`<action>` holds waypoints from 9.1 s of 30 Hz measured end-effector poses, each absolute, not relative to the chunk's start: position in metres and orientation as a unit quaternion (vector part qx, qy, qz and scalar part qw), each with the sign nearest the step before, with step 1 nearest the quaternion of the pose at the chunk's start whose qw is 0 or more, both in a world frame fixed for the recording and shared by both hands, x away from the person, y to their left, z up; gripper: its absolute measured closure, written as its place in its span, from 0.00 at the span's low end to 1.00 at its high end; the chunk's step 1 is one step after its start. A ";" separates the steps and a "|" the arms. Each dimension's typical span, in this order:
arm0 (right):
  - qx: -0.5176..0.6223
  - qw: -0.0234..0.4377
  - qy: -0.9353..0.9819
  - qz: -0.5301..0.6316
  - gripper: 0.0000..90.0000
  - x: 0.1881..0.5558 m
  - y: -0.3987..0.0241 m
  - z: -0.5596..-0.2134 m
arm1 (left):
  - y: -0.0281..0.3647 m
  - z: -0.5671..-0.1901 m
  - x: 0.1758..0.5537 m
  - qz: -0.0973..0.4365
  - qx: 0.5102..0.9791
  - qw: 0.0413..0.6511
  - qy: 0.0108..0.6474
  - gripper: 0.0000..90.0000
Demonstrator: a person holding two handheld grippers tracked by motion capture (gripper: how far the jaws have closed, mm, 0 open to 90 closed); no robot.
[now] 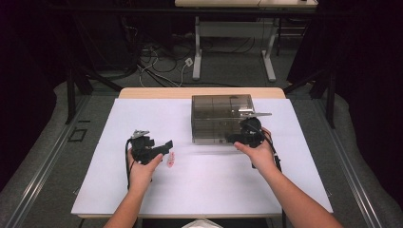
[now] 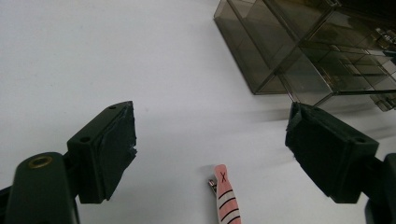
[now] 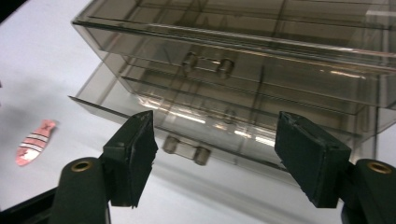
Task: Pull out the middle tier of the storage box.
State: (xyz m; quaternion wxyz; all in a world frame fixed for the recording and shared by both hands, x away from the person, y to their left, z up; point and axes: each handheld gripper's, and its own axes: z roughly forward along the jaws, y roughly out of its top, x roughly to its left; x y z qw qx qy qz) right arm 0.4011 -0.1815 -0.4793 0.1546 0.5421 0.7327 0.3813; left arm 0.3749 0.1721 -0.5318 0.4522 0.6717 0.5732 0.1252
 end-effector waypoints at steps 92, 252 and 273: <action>0.659 0.134 0.696 0.253 0.94 0.447 -0.231 -0.498 | 0.171 -0.535 0.376 0.122 0.670 0.451 0.577 0.18; 0.464 0.245 0.725 0.445 0.00 0.374 -0.253 -0.460 | 0.174 -0.510 0.369 0.165 0.705 0.427 0.542 0.18; 0.470 0.249 0.718 0.449 0.00 0.375 -0.264 -0.460 | 0.155 -0.519 0.364 0.157 0.739 0.413 0.508 0.32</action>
